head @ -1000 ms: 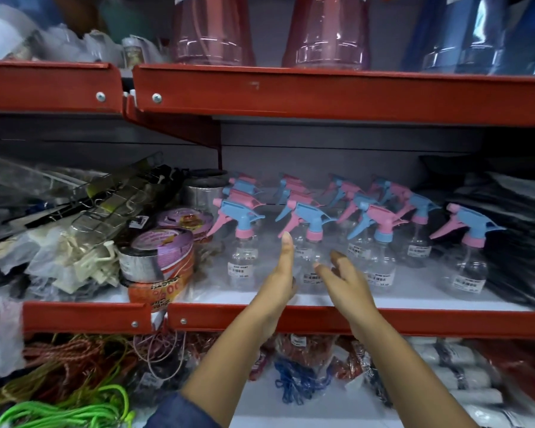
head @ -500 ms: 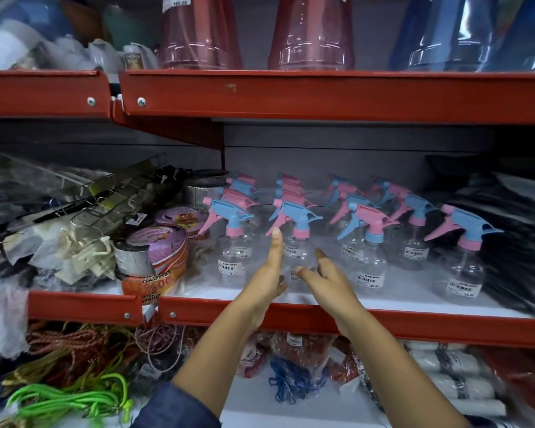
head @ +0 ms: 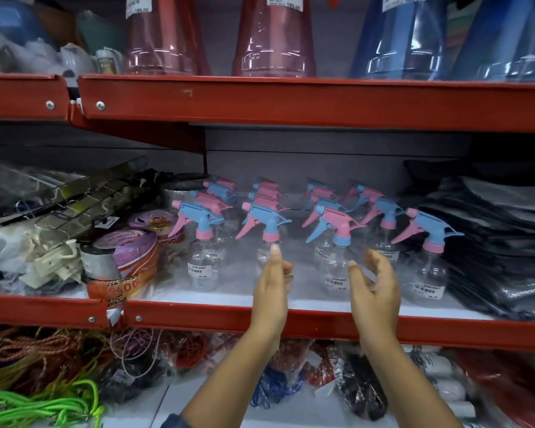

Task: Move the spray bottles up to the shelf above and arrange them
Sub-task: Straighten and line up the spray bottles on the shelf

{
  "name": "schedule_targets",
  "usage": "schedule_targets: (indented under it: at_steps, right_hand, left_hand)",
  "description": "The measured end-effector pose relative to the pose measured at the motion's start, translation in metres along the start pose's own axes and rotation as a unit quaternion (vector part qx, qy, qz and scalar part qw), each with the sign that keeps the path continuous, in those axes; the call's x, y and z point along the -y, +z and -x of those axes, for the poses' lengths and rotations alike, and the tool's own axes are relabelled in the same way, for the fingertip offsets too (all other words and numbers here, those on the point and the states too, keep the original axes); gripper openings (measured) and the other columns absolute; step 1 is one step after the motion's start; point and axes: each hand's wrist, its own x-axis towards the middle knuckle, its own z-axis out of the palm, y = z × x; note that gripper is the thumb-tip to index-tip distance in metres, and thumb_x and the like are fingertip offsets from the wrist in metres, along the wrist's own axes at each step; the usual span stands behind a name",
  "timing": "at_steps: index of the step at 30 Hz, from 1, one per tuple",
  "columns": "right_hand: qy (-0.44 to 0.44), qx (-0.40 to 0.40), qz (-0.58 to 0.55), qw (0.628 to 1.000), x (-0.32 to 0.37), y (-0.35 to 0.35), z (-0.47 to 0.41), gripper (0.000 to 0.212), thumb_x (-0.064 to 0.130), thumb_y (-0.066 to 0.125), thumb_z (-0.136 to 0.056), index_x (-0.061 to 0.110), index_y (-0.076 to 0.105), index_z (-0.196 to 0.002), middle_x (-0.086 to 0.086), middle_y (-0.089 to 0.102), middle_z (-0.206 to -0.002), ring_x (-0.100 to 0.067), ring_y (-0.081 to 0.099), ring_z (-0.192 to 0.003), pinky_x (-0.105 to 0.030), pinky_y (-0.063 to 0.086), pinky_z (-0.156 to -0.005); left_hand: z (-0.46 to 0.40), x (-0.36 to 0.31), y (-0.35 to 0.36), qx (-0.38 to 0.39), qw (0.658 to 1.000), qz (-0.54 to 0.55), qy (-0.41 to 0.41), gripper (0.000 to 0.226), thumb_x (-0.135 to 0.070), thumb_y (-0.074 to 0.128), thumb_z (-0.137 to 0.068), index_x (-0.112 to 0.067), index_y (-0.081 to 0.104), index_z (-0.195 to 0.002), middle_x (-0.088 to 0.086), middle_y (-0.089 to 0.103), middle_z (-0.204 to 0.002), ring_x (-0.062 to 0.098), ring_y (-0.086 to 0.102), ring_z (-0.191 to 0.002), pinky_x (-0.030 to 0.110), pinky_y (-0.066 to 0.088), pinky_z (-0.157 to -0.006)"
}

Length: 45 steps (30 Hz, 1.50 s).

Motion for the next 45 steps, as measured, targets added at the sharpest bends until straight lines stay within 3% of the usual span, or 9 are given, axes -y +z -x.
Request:
schedule_targets:
  at_steps: [3, 5, 8, 24, 27, 32, 35, 40, 45]
  right_hand:
    - [0.074, 0.095, 0.003, 0.993, -0.003, -0.011, -0.012, 0.048, 0.034, 0.050, -0.095, 0.025, 0.039, -0.141, 0.004, 0.042, -0.146, -0.013, 0.046, -0.115, -0.031, 0.035, -0.094]
    - [0.114, 0.145, -0.003, 0.983, -0.004, -0.015, -0.015, 0.054, 0.037, 0.048, -0.096, 0.024, 0.033, -0.146, 0.004, 0.036, -0.150, -0.016, 0.040, -0.132, -0.034, 0.033, -0.102]
    - [0.120, 0.186, -0.007, 0.975, -0.002, -0.018, -0.018, 0.048, 0.035, 0.048, -0.096, 0.024, 0.039, -0.142, 0.008, 0.045, -0.139, -0.011, 0.044, -0.121, -0.030, 0.034, -0.096]
    - [0.132, 0.269, -0.035, 0.953, -0.006, -0.023, -0.032, 0.054, 0.025, 0.052, -0.095, 0.026, 0.032, -0.145, 0.005, 0.040, -0.146, -0.009, 0.042, -0.119, -0.030, 0.036, -0.098]
    - [0.124, 0.238, -0.048, 0.962, -0.009, -0.028, -0.031, 0.056, 0.025, 0.054, -0.094, 0.026, 0.032, -0.146, 0.007, 0.038, -0.148, -0.010, 0.040, -0.127, -0.030, 0.035, -0.097]
    - [0.001, 0.000, -0.022, 1.000, -0.021, -0.062, -0.030, 0.034, 0.016, 0.057, -0.092, 0.025, 0.054, -0.125, 0.004, 0.055, -0.129, 0.010, 0.051, -0.092, -0.013, 0.040, -0.078]
    - [-0.024, -0.085, -0.013, 0.996, -0.030, -0.087, -0.044, 0.030, 0.011, 0.057, -0.091, 0.021, 0.056, -0.119, 0.003, 0.052, -0.121, 0.016, 0.050, -0.087, -0.009, 0.042, -0.076]
    - [0.068, 0.011, 0.017, 0.997, -0.041, -0.107, -0.066, 0.046, 0.024, 0.053, -0.092, 0.022, 0.042, -0.136, 0.000, 0.042, -0.141, -0.017, 0.047, -0.122, -0.041, 0.041, -0.101]
    - [0.095, 0.065, 0.046, 0.992, -0.043, -0.111, -0.080, 0.052, 0.023, 0.053, -0.090, 0.021, 0.038, -0.140, -0.003, 0.042, -0.142, -0.018, 0.046, -0.118, -0.040, 0.041, -0.100]
  left_hand:
    - [-0.003, -0.004, 0.021, 0.113, 0.990, 0.001, -0.081, 0.097, -0.082, 0.018, -0.071, -0.023, 0.035, -0.146, -0.003, 0.039, -0.148, 0.018, 0.043, -0.131, 0.039, 0.029, -0.114]
    - [-0.003, -0.008, 0.032, 0.152, 0.983, 0.013, -0.100, 0.097, -0.084, 0.016, -0.071, -0.028, 0.021, -0.151, -0.004, 0.025, -0.155, 0.024, 0.032, -0.139, 0.041, 0.024, -0.117]
    - [-0.006, -0.009, 0.041, 0.173, 0.978, 0.032, -0.111, 0.096, -0.084, 0.016, -0.071, -0.031, 0.010, -0.152, 0.000, 0.017, -0.158, 0.030, 0.025, -0.142, 0.043, 0.025, -0.117]
    - [-0.007, -0.007, 0.055, 0.141, 0.983, 0.042, -0.109, 0.103, -0.085, 0.017, -0.073, -0.019, 0.015, -0.152, 0.008, 0.018, -0.158, 0.026, 0.026, -0.142, 0.036, 0.026, -0.114]
    - [0.000, -0.009, 0.060, 0.115, 0.989, 0.019, -0.097, 0.098, -0.082, 0.015, -0.074, -0.022, 0.019, -0.151, 0.003, 0.024, -0.156, 0.024, 0.029, -0.141, 0.038, 0.025, -0.115]
    - [0.019, -0.003, 0.084, 0.023, 1.000, -0.013, -0.012, 0.087, -0.080, 0.021, -0.071, -0.019, 0.055, -0.123, 0.003, 0.058, -0.124, 0.014, 0.055, -0.113, 0.036, 0.042, -0.103]
    - [0.022, -0.006, 0.110, 0.071, 0.997, -0.004, -0.021, 0.081, -0.075, 0.023, -0.074, -0.013, 0.060, -0.109, 0.008, 0.063, -0.111, 0.017, 0.060, -0.104, 0.029, 0.047, -0.095]
    - [0.021, -0.016, 0.160, 0.200, 0.976, -0.008, -0.089, 0.081, -0.076, 0.015, -0.084, -0.030, 0.027, -0.148, -0.003, 0.028, -0.154, 0.023, 0.032, -0.139, 0.044, 0.021, -0.118]
    - [0.018, -0.016, 0.185, 0.223, 0.971, 0.003, -0.089, 0.067, -0.071, 0.012, -0.088, -0.036, 0.031, -0.142, -0.008, 0.033, -0.148, 0.012, 0.028, -0.138, 0.033, 0.022, -0.115]
